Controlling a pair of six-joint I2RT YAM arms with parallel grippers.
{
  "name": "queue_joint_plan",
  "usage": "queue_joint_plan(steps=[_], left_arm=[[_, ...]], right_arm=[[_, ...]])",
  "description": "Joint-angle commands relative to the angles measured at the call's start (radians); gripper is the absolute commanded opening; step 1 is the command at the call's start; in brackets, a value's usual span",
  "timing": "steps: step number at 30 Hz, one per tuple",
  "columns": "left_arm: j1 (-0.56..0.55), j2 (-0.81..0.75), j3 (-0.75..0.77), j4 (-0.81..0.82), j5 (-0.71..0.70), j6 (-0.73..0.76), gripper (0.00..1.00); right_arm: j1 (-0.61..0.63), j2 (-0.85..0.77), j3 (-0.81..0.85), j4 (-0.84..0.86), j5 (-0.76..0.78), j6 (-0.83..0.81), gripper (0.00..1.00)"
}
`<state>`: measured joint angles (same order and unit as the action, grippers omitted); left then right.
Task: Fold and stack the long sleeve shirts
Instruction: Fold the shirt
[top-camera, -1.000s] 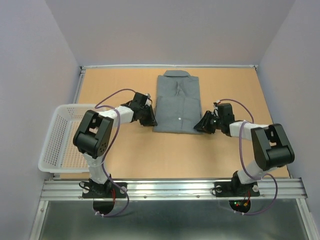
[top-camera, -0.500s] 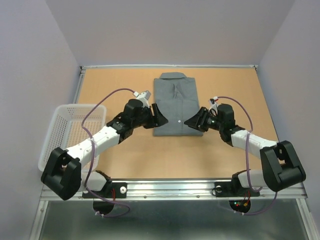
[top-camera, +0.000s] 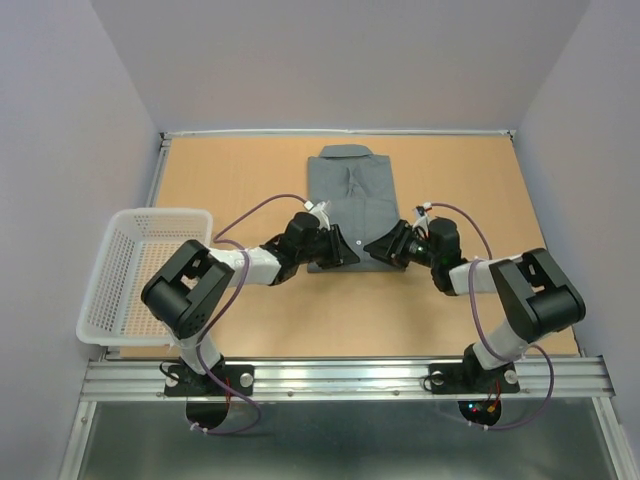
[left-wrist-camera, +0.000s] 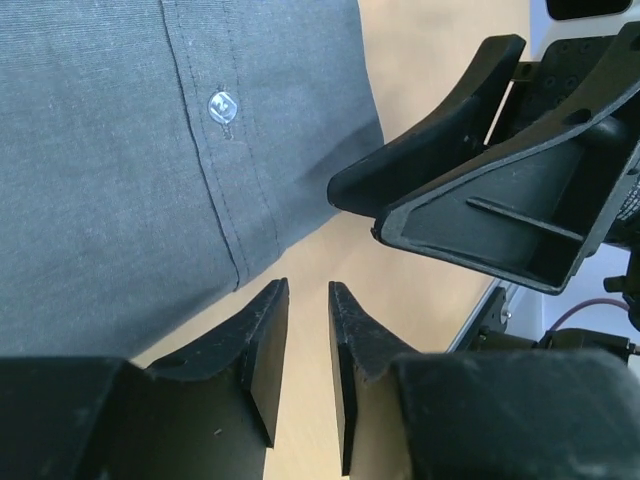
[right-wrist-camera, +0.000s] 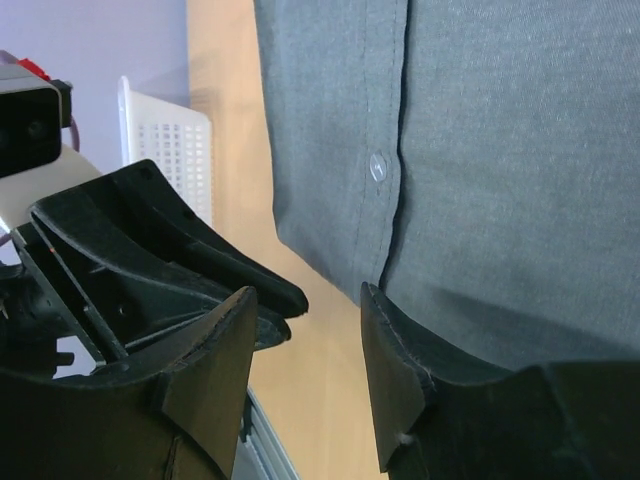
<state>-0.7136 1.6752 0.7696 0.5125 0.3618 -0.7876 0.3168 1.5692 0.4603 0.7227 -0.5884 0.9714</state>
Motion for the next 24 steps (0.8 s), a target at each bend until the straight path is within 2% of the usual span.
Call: queue_joint_plan(steps=[1, 4, 7, 11, 15, 20, 24], left_arm=[[-0.007, 0.036, -0.004, 0.158, 0.026, -0.038, 0.32], [-0.004, 0.061, -0.049, 0.187, 0.022, -0.059, 0.29], [0.031, 0.092, -0.116, 0.225, 0.026, -0.097, 0.2], [0.072, 0.097, -0.222, 0.305, 0.048, -0.156, 0.18], [0.117, 0.07, -0.283, 0.307, 0.04, -0.159, 0.17], [0.169, 0.029, -0.346, 0.314, 0.045, -0.17, 0.14], [0.151, -0.07, -0.345, 0.31, 0.072, -0.167, 0.15]], right_arm=[[0.01, 0.067, -0.034, 0.179, -0.027, 0.024, 0.51], [0.01, 0.144, -0.052, 0.248, -0.039, 0.023, 0.5], [0.01, 0.204, -0.071, 0.264, -0.033, 0.003, 0.49], [0.008, 0.238, -0.115, 0.279, -0.018, -0.019, 0.48], [-0.019, 0.215, -0.156, 0.281, -0.013, -0.028, 0.48], [-0.117, 0.144, -0.192, 0.276, -0.06, -0.043, 0.48], [-0.122, 0.088, -0.167, 0.259, -0.122, -0.027, 0.48]])
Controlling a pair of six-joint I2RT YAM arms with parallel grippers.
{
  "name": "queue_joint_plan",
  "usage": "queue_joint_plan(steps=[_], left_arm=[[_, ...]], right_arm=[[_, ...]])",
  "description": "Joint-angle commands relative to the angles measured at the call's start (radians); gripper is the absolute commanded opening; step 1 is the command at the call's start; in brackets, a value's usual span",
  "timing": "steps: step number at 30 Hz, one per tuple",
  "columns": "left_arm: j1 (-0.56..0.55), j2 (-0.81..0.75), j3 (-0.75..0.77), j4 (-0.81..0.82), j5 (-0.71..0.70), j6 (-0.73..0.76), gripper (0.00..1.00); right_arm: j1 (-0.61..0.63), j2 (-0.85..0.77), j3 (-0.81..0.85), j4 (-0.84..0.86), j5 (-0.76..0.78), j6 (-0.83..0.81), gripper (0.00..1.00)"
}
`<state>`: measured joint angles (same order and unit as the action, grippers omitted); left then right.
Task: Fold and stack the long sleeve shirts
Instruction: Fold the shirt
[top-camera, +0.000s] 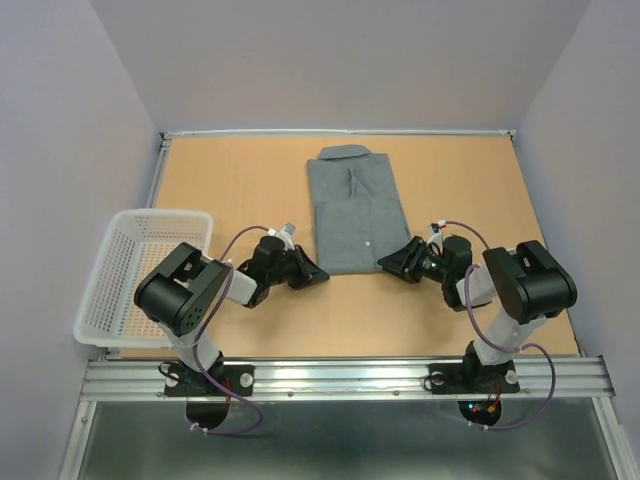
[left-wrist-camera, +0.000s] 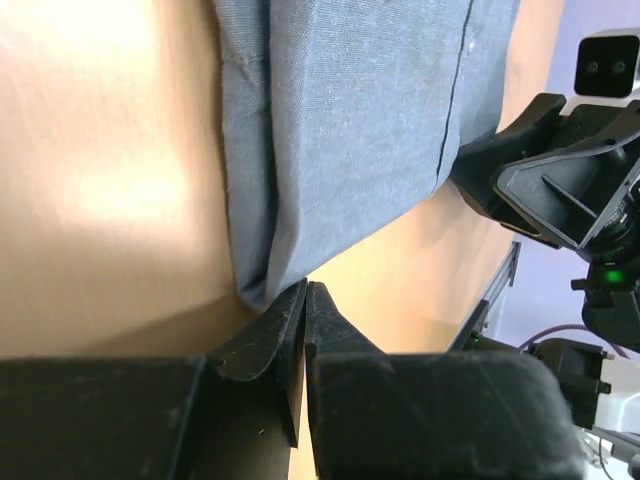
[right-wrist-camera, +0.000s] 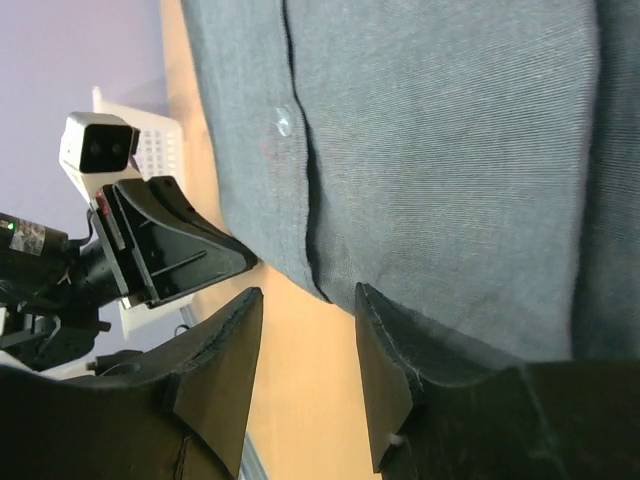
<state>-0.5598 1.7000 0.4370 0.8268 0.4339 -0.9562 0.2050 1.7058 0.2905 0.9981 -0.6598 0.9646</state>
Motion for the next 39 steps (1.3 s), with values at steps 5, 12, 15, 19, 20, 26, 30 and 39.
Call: queue_joint_plan(steps=[5, 12, 15, 19, 20, 26, 30, 39], left_arm=[[-0.098, -0.252, 0.1, -0.135, -0.067, 0.053, 0.24], [-0.127, -0.065, 0.305, -0.152, -0.066, 0.091, 0.25], [-0.127, 0.053, 0.359, -0.152, -0.037, 0.077, 0.24], [-0.126, 0.099, 0.303, -0.15, -0.061, 0.074, 0.22], [-0.123, 0.098, 0.286, -0.15, -0.075, 0.074, 0.22], [-0.075, 0.113, 0.189, -0.109, -0.078, 0.033, 0.2], [-0.057, 0.109, 0.169, -0.104, -0.076, 0.02, 0.2], [0.034, 0.104, 0.201, -0.23, -0.075, 0.085, 0.2]], right_arm=[[-0.012, -0.115, 0.039, -0.039, -0.084, 0.006, 0.48], [-0.01, -0.114, 0.096, -0.061, -0.069, 0.008, 0.48], [-0.01, -0.081, 0.105, -0.061, -0.038, 0.005, 0.48], [-0.035, -0.037, 0.11, -0.061, -0.011, -0.015, 0.48], [-0.044, -0.025, 0.11, -0.061, -0.012, -0.018, 0.48], [-0.11, 0.077, 0.114, -0.058, -0.04, -0.041, 0.48], [-0.148, 0.135, 0.096, -0.055, -0.046, -0.064, 0.48], [-0.153, 0.069, -0.036, -0.058, -0.057, -0.083, 0.48]])
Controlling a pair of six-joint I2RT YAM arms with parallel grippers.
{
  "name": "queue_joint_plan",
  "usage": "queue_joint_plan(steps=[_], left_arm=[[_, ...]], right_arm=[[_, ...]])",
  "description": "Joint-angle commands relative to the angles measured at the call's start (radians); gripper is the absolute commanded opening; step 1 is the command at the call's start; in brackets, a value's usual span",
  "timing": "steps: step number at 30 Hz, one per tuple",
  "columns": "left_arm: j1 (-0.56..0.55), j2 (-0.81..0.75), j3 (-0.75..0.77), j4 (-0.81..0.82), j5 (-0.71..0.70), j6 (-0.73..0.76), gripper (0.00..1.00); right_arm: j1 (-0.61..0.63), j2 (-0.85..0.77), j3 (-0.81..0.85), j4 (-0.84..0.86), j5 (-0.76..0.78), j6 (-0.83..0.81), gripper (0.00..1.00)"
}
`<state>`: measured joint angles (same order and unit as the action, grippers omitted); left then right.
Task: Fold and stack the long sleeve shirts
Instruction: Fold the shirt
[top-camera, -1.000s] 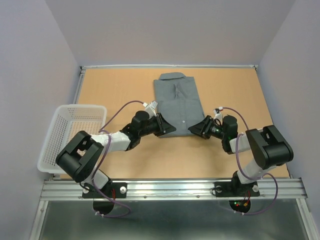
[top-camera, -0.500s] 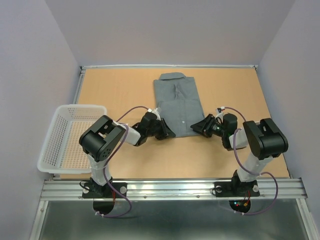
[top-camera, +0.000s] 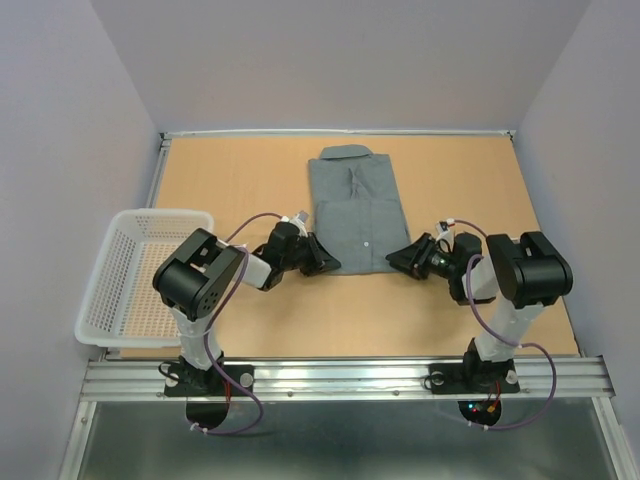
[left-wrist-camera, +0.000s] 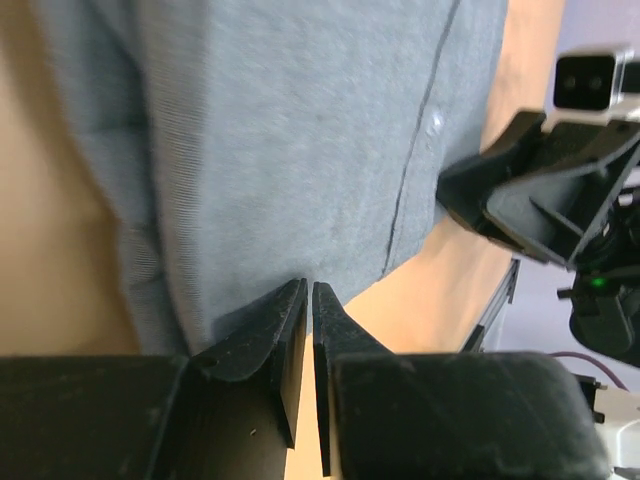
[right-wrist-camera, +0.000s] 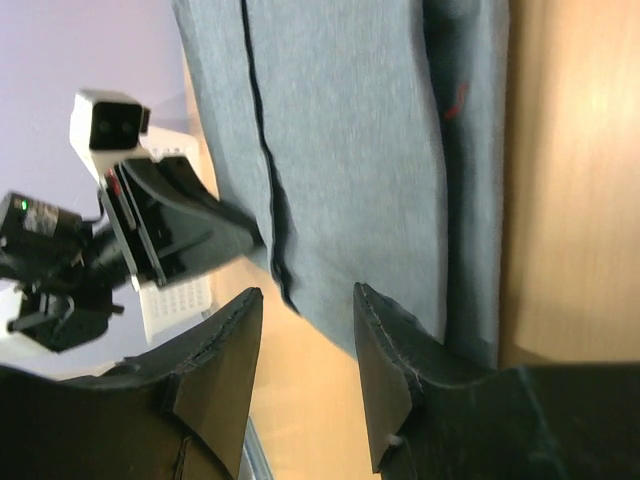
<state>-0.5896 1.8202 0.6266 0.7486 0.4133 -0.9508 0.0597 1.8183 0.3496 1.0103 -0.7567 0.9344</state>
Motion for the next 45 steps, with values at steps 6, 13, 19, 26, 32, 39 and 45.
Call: queue_joint_plan(steps=[6, 13, 19, 26, 32, 39, 45], left_arm=[[0.12, -0.021, 0.186, -0.455, -0.168, 0.26, 0.21], [0.129, -0.111, 0.381, -0.739, -0.355, 0.379, 0.31], [0.12, -0.318, 0.352, -0.827, -0.396, 0.362, 0.69], [0.116, -0.591, 0.162, -0.824, -0.406, 0.219, 0.84], [0.113, -0.595, 0.152, -0.802, -0.427, 0.181, 0.81], [0.054, -0.368, 0.314, -0.801, -0.424, 0.216, 0.67], [0.007, -0.102, 0.51, -0.858, -0.45, 0.285, 0.62]], right_arm=[[0.063, -0.166, -0.21, -0.13, 0.076, -0.023, 0.48], [0.192, -0.543, -0.036, -0.703, 0.236, -0.187, 0.48], [0.192, -0.627, 0.343, -1.09, 0.447, -0.457, 0.51], [0.25, -0.406, 0.638, -1.222, 0.58, -0.606, 0.49], [0.288, -0.289, 0.709, -1.293, 0.687, -0.681, 0.41], [0.405, -0.195, 0.715, -1.299, 0.797, -0.749, 0.31], [0.453, -0.16, 0.672, -1.299, 0.85, -0.77, 0.28]])
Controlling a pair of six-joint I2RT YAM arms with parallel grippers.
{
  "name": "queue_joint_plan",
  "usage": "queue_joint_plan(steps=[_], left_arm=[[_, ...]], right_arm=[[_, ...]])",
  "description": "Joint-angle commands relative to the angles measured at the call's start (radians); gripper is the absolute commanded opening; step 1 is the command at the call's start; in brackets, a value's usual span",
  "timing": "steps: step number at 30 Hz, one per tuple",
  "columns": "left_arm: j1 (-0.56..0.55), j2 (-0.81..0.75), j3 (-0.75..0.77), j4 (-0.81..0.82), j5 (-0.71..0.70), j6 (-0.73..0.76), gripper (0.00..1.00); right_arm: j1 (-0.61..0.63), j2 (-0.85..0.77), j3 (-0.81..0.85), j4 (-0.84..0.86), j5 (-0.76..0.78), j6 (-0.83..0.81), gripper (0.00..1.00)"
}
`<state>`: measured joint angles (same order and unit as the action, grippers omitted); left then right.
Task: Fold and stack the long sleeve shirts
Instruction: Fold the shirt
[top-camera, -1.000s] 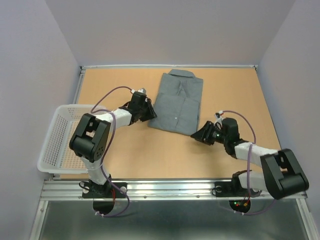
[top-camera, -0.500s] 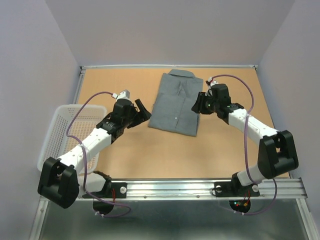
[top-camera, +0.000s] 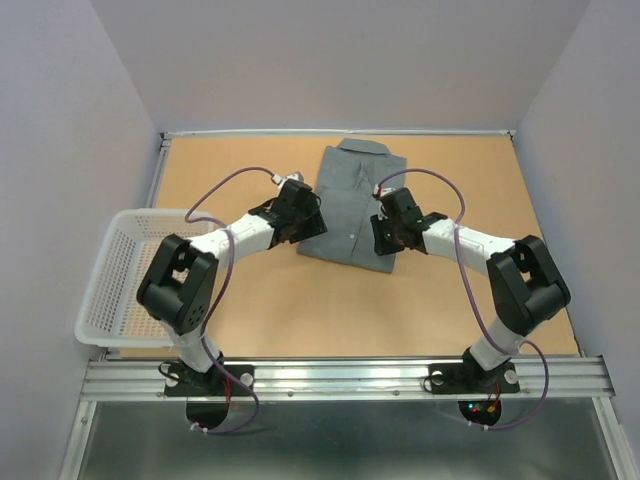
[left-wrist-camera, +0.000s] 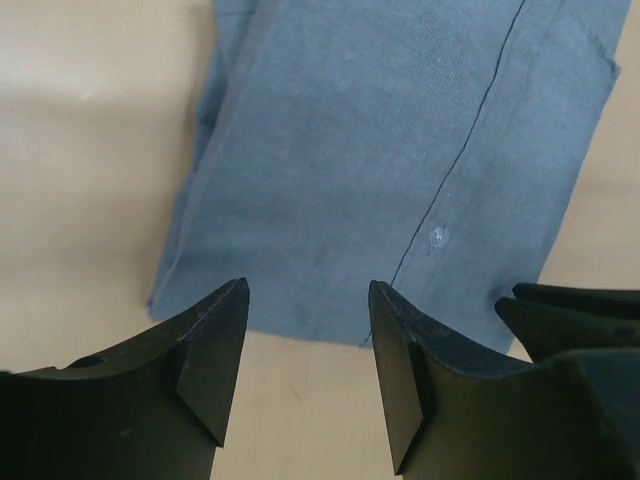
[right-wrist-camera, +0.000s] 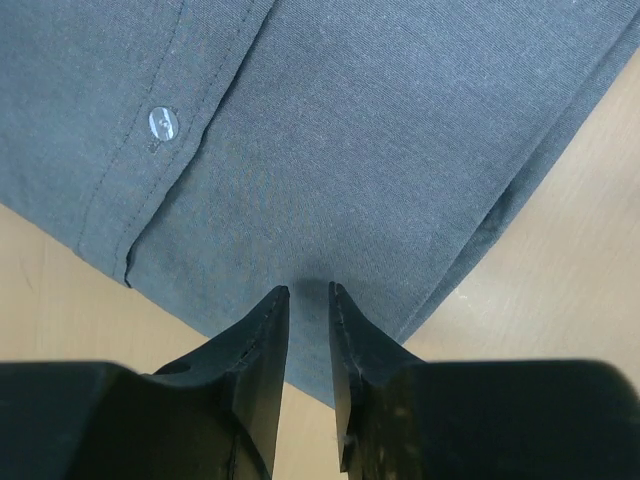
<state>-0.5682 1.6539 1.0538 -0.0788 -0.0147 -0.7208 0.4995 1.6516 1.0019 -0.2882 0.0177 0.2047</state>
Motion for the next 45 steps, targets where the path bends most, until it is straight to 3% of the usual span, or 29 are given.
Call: queue_joint_plan(steps=[1, 10, 15, 19, 22, 25, 32, 34, 37, 45], left_arm=[[-0.015, 0.125, 0.101, -0.033, -0.021, 0.064, 0.62], [-0.01, 0.348, 0.301, -0.131, -0.039, 0.152, 0.62], [0.013, 0.392, 0.357, -0.162, -0.076, 0.214, 0.62], [0.031, 0.385, 0.387, -0.161, -0.109, 0.308, 0.62], [0.059, 0.301, 0.374, -0.156, -0.156, 0.331, 0.63], [0.09, 0.209, 0.339, -0.134, -0.171, 0.322, 0.65], [0.096, -0.06, 0.266, -0.167, -0.203, 0.249, 0.8], [0.094, -0.112, 0.223, -0.162, -0.195, 0.224, 0.83], [0.094, -0.234, 0.131, -0.162, -0.183, 0.167, 0.97], [0.096, -0.44, -0.095, -0.168, -0.085, 0.112, 0.97]], right_arm=[[0.026, 0.008, 0.012, 0.0, 0.082, -0.037, 0.27], [0.146, 0.014, -0.062, -0.022, -0.045, 0.077, 0.27], [0.342, 0.104, -0.01, -0.008, -0.151, 0.199, 0.27], [0.418, 0.151, 0.087, -0.002, -0.189, 0.214, 0.27], [0.425, 0.125, 0.122, -0.003, -0.173, 0.21, 0.27], [0.421, 0.077, 0.126, -0.015, -0.047, 0.174, 0.27], [0.308, 0.048, 0.193, -0.095, 0.181, 0.014, 0.31], [0.271, 0.069, 0.214, -0.098, 0.197, -0.011, 0.31], [0.189, 0.124, 0.256, -0.097, 0.226, -0.071, 0.31], [0.148, 0.226, 0.241, -0.098, 0.202, -0.093, 0.3]])
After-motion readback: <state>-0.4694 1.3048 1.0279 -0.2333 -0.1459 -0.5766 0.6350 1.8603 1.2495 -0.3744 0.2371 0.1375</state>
